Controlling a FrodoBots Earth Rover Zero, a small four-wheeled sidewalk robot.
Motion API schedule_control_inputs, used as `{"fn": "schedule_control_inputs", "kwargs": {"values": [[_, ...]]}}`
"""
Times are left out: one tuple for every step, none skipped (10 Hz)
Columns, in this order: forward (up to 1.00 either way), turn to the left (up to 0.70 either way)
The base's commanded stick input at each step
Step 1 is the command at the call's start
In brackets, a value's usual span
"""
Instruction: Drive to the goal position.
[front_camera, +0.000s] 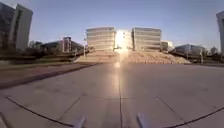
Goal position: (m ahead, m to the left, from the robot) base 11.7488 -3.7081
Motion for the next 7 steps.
{"fn": "schedule_control_inputs", "kwargs": {"values": [[0.7,0.0],[0.7,0.0],[0.7,0.0],[0.7,0.0],[0.7,0.0],[0.7,0.0],[0.7,0.0]]}}
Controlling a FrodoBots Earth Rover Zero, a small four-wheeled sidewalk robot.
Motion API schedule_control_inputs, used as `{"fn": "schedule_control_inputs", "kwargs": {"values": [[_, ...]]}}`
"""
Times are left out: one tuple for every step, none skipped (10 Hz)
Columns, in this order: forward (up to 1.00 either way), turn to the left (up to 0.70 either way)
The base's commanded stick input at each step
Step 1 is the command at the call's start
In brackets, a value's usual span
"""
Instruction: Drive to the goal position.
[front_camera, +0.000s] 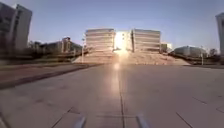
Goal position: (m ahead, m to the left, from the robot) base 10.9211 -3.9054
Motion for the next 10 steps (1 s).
{"fn": "schedule_control_inputs", "kwargs": {"values": [[0.7,0.0],[0.7,0.0],[0.7,0.0],[0.7,0.0],[0.7,0.0],[0.7,0.0],[0.7,0.0],[0.7,0.0],[0.7,0.0],[0.7,0.0]]}}
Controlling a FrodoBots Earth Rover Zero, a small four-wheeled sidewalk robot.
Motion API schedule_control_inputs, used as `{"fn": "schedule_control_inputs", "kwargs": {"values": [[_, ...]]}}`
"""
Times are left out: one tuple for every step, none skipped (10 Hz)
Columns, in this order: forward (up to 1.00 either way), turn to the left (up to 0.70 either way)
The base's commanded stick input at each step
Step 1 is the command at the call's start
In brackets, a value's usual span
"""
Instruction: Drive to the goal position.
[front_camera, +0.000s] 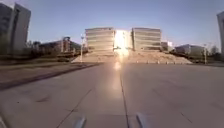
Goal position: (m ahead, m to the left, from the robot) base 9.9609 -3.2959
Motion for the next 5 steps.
{"fn": "schedule_control_inputs", "kwargs": {"values": [[0.7,0.0],[0.7,0.0],[0.7,0.0],[0.7,0.0],[0.7,0.0]]}}
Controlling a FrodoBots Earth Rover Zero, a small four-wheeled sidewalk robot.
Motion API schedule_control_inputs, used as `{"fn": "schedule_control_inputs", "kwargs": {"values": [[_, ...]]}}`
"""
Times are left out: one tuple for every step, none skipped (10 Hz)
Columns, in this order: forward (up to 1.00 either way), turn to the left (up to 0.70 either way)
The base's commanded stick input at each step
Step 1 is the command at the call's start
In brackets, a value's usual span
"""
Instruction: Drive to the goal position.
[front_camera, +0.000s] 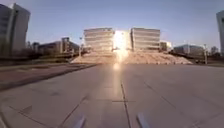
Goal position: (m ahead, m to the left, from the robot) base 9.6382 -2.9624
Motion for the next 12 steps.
{"fn": "schedule_control_inputs", "kwargs": {"values": [[0.7,0.0],[0.7,0.0],[0.7,0.0],[0.7,0.0],[0.7,0.0],[0.7,0.0],[0.7,0.0],[0.7,0.0],[0.7,0.0],[0.7,0.0],[0.7,0.0],[0.7,0.0]]}}
